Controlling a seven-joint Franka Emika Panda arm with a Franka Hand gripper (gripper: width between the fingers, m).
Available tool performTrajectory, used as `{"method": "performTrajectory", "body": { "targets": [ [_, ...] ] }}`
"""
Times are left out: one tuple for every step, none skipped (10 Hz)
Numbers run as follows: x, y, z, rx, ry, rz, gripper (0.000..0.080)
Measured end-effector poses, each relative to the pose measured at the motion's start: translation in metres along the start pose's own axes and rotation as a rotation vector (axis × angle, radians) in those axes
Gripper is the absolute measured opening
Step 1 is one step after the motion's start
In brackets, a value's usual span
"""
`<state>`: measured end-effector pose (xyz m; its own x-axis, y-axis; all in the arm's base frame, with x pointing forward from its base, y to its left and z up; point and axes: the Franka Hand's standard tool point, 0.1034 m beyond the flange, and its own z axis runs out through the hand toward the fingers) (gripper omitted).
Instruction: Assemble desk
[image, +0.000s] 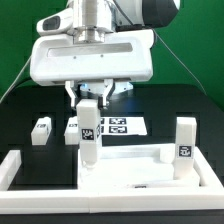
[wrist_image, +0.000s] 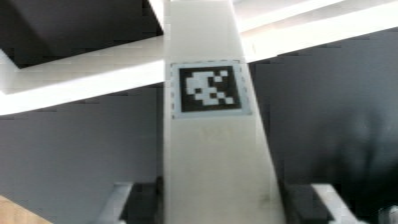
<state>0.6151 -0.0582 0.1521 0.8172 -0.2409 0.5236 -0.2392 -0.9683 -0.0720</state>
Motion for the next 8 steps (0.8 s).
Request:
{"method": "performTrajectory", "body": {
  "targets": [
    [-0.001,0.0,0.0038,-0.002,-0.001,-0.001,0.0291],
    [-0.002,0.0022,0.007,-0.008,0.005,-0.001,0.0291],
    [-0.0028,0.0033,0.0095,-0.013,0.011,-0.002,0.0291],
    [-0.0029,0.003,0.0104,-0.016,0.018,-0.004,0.0291],
    [-0.0017,0.0038,0.011,-0.021,0.033,-0.006,0.0291],
    [-0.0005,0.0046,0.0117,-0.027,0.05,-0.007,0.0291],
    [-0.0004,0.0034,0.012,-0.027,0.054,-0.009,0.0291],
    [-0.0007,0.0006,0.0123,-0.024,0.054,-0.01,0.0291]
  ]
}}
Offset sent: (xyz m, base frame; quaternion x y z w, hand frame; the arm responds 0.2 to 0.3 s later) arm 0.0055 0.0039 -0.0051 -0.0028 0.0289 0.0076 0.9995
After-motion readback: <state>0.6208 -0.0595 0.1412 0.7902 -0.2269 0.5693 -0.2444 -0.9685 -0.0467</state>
